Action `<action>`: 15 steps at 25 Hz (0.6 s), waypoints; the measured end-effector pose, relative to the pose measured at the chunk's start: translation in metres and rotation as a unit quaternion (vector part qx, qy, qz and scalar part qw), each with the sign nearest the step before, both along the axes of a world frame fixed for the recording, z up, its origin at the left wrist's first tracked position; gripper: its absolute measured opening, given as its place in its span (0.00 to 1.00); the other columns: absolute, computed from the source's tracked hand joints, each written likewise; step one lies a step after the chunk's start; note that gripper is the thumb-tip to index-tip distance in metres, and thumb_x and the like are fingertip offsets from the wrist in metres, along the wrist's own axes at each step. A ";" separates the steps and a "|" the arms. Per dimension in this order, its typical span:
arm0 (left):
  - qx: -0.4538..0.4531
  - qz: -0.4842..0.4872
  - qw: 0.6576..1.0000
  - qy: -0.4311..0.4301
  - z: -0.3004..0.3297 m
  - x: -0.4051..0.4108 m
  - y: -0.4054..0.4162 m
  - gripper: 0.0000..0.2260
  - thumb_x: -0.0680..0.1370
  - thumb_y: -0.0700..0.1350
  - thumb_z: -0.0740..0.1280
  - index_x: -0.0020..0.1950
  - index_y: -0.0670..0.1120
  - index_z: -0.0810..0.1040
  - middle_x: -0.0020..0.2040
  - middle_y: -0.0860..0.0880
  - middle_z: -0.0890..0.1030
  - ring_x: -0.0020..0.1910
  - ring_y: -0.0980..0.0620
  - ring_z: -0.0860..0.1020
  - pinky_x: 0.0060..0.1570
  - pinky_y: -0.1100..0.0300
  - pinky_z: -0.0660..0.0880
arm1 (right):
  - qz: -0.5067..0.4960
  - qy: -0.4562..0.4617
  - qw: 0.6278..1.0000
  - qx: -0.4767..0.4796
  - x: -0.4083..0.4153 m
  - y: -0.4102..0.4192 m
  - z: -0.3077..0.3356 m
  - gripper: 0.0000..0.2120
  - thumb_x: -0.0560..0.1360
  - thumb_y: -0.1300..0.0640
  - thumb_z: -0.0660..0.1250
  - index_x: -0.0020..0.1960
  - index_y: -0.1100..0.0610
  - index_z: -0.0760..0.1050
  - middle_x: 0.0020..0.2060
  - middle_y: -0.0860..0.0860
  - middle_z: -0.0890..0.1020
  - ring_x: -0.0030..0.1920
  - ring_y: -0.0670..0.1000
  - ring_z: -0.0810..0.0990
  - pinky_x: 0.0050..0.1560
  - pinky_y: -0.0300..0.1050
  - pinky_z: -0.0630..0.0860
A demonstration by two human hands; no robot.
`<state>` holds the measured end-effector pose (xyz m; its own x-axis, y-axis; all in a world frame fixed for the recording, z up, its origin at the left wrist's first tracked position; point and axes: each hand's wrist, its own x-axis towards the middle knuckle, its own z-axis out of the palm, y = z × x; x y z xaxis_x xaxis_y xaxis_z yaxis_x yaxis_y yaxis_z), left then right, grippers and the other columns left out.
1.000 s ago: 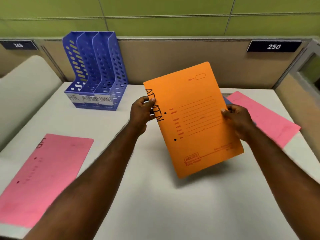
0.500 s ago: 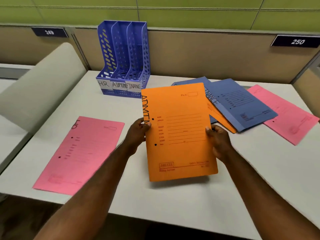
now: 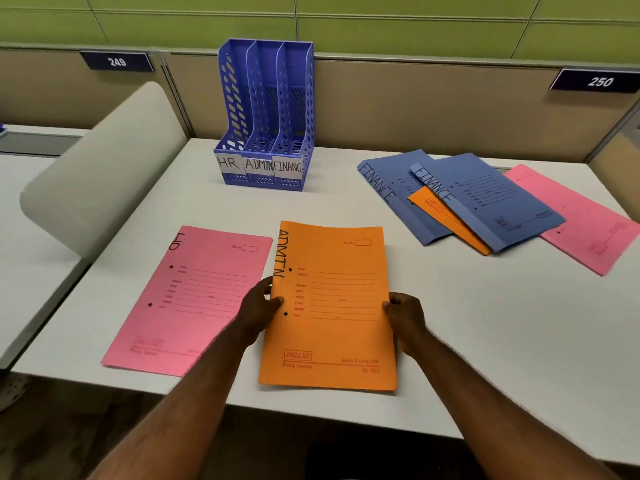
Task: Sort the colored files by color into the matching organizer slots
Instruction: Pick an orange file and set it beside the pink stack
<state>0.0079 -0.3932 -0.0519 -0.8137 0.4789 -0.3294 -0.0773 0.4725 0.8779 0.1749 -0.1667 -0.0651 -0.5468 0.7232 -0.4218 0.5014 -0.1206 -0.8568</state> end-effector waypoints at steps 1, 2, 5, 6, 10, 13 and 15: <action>-0.006 -0.001 1.000 0.000 -0.002 -0.002 -0.004 0.18 0.80 0.38 0.62 0.69 0.49 0.70 0.59 0.45 0.76 0.59 0.41 0.76 0.56 0.45 0.76 | 0.007 -0.009 1.000 0.007 0.001 -0.005 -0.002 0.12 0.76 0.64 0.61 0.47 0.54 0.82 0.45 0.54 0.84 0.48 0.56 0.82 0.53 0.55 0.80; -0.012 -0.002 1.000 -0.001 -0.005 -0.004 -0.008 0.18 0.80 0.37 0.62 0.69 0.48 0.70 0.60 0.44 0.76 0.60 0.41 0.76 0.58 0.43 0.76 | 0.015 -0.017 1.000 0.017 0.001 -0.008 -0.005 0.12 0.76 0.65 0.61 0.47 0.54 0.82 0.45 0.54 0.84 0.48 0.56 0.82 0.53 0.54 0.80; -0.034 -0.007 0.999 0.000 -0.010 -0.007 -0.015 0.17 0.80 0.37 0.62 0.68 0.47 0.71 0.63 0.43 0.76 0.62 0.41 0.75 0.62 0.41 0.73 | 0.032 -0.038 0.998 0.046 -0.001 -0.016 -0.010 0.10 0.75 0.65 0.64 0.51 0.57 0.82 0.48 0.54 0.84 0.51 0.55 0.81 0.55 0.52 0.79; -0.040 -0.009 0.999 0.002 -0.011 -0.008 -0.016 0.17 0.80 0.37 0.61 0.68 0.46 0.71 0.63 0.43 0.77 0.62 0.41 0.75 0.62 0.41 0.73 | 0.035 -0.047 0.997 0.058 -0.002 -0.017 -0.011 0.11 0.74 0.65 0.66 0.54 0.57 0.81 0.50 0.54 0.83 0.52 0.55 0.81 0.56 0.51 0.79; -0.055 -0.021 0.998 0.015 -0.013 -0.013 -0.018 0.14 0.79 0.36 0.62 0.65 0.44 0.73 0.62 0.43 0.78 0.61 0.42 0.76 0.62 0.42 0.73 | 0.068 -0.084 0.988 0.106 -0.003 -0.020 -0.016 0.13 0.72 0.63 0.71 0.56 0.59 0.78 0.52 0.55 0.82 0.49 0.52 0.79 0.53 0.45 0.76; -0.087 -0.035 0.994 0.048 -0.014 -0.018 -0.017 0.14 0.77 0.37 0.66 0.63 0.41 0.75 0.60 0.42 0.80 0.58 0.42 0.78 0.60 0.43 0.75 | 0.086 -0.102 0.981 0.140 -0.004 -0.017 -0.019 0.13 0.70 0.61 0.73 0.54 0.59 0.79 0.51 0.55 0.83 0.48 0.51 0.79 0.51 0.43 0.75; -0.111 -0.032 0.991 0.068 -0.017 -0.020 -0.015 0.16 0.76 0.39 0.69 0.62 0.39 0.75 0.59 0.41 0.80 0.57 0.41 0.79 0.60 0.42 0.75 | 0.092 -0.117 0.975 0.165 -0.005 -0.014 -0.020 0.14 0.69 0.59 0.75 0.53 0.60 0.79 0.48 0.55 0.83 0.47 0.52 0.79 0.50 0.42 0.75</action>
<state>-0.0124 -0.4085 -0.0689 -0.8280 0.4590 -0.3221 0.0712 0.6558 0.7516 0.1701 -0.1810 -0.0848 -0.5968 0.7392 -0.3121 0.6753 0.2525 -0.6930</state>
